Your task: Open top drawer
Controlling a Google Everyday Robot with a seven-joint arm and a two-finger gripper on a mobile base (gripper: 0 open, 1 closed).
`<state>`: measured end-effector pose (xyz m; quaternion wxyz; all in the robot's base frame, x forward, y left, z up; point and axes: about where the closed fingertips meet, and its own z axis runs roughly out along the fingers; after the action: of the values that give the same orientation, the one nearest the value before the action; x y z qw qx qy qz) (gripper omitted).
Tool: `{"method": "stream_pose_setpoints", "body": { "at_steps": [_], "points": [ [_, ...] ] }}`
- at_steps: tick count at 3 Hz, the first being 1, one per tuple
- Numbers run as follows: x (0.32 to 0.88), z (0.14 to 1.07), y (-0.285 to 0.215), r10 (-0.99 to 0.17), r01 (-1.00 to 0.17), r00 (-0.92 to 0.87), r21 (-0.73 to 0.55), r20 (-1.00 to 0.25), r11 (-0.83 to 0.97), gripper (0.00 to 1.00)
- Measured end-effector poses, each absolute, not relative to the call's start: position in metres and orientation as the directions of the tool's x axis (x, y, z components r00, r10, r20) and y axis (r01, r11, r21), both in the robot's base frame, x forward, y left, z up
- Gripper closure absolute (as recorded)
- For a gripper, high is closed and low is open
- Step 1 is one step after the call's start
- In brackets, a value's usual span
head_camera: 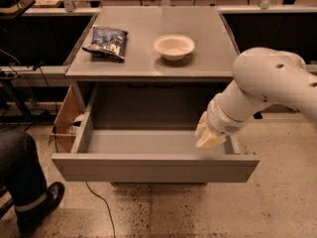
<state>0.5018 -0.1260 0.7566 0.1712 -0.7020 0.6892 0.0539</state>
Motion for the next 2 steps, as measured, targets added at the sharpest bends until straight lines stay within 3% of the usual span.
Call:
{"method": "stream_pose_setpoints", "body": {
  "at_steps": [1,2],
  "points": [
    [0.522,0.764,-0.136,-0.942,-0.981,0.038,-0.193,-0.334,0.028,0.91],
    [0.54,0.754,-0.139,-0.908,-0.98,0.009,-0.186,-0.418,0.076,1.0]
  ]
}}
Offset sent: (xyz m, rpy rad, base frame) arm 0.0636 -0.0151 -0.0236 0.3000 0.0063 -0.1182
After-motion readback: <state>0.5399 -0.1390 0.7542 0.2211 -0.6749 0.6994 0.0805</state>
